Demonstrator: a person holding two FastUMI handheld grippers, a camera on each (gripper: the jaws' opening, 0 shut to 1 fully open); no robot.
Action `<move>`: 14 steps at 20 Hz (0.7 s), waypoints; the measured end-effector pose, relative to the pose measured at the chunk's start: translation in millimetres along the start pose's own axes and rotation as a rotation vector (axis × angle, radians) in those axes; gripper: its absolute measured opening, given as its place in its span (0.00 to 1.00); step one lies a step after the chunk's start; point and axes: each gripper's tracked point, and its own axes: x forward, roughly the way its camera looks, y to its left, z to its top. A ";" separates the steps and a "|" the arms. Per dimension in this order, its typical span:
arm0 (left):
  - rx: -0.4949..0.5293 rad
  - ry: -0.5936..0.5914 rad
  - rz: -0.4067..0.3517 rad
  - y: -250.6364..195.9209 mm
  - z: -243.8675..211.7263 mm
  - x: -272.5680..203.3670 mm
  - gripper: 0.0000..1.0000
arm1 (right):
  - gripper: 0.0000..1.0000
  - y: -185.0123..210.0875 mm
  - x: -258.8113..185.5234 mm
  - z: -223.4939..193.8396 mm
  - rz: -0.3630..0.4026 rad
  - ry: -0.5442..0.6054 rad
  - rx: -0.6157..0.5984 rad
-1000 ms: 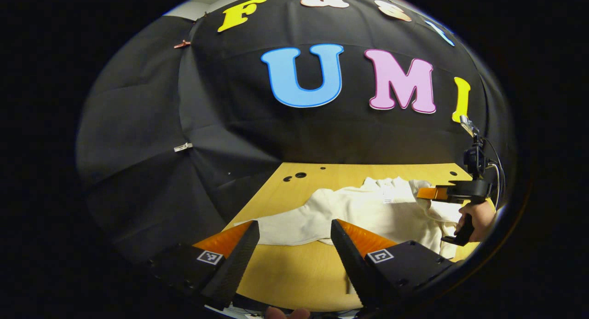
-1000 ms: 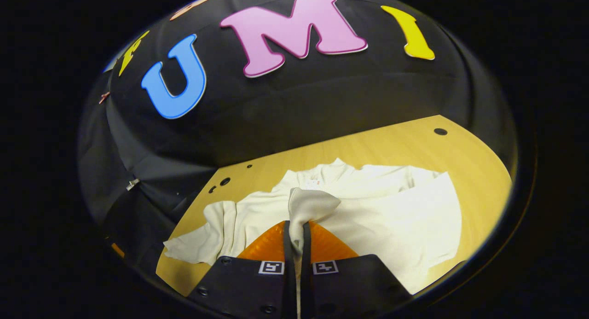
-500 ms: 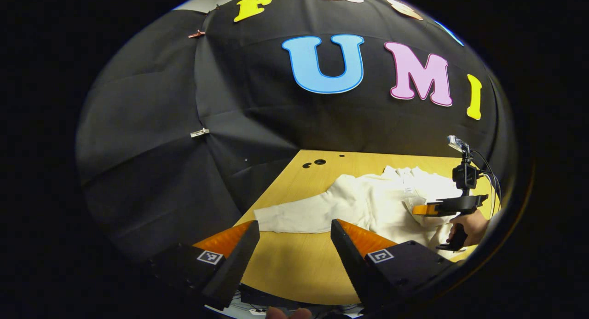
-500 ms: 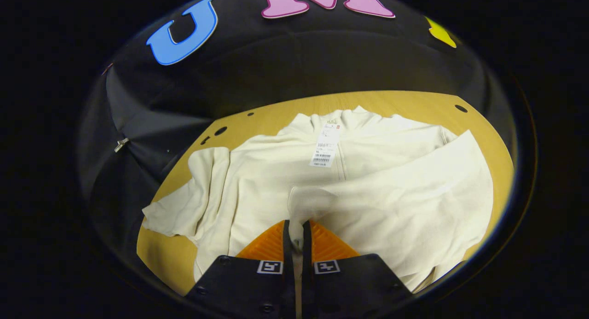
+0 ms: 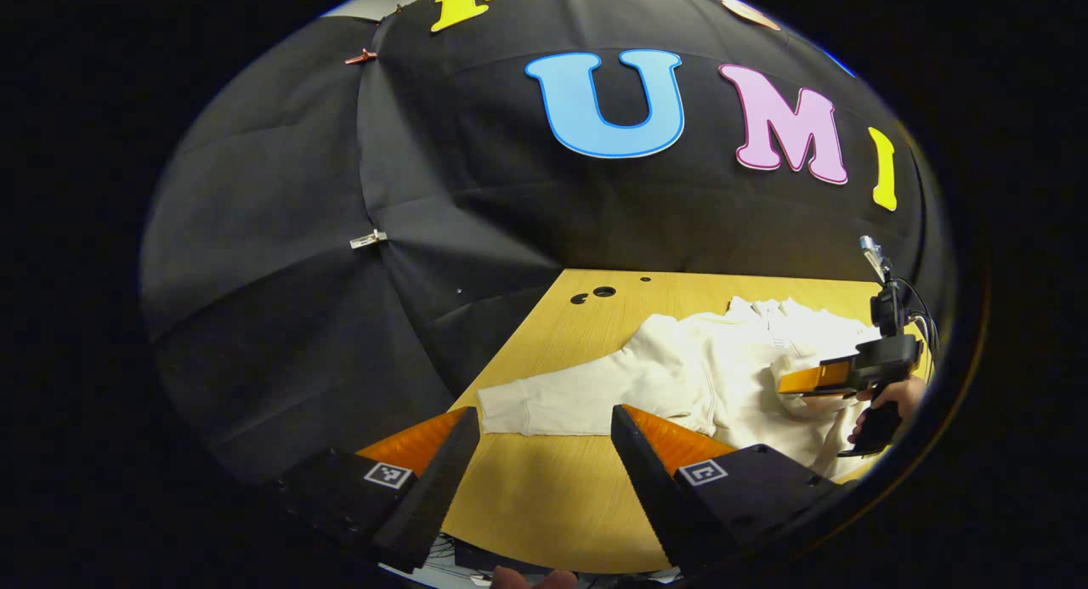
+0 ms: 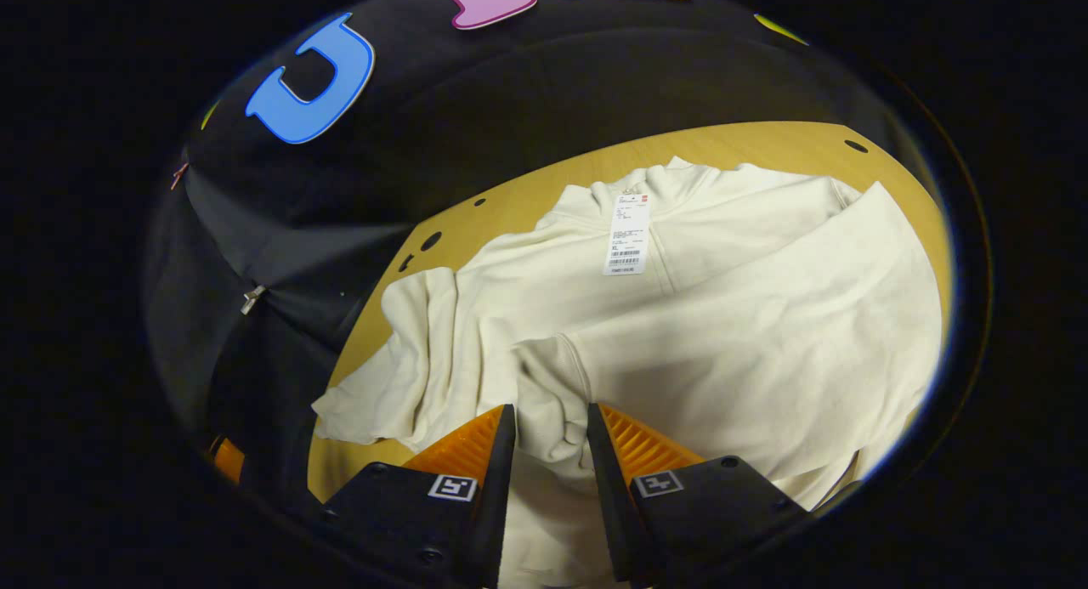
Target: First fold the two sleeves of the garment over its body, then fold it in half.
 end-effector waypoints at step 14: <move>-0.085 0.209 0.108 55.8 -61.2 136.8 0.98 | 0.65 -43.6 -90.3 -13.2 -0.076 -0.013 -0.100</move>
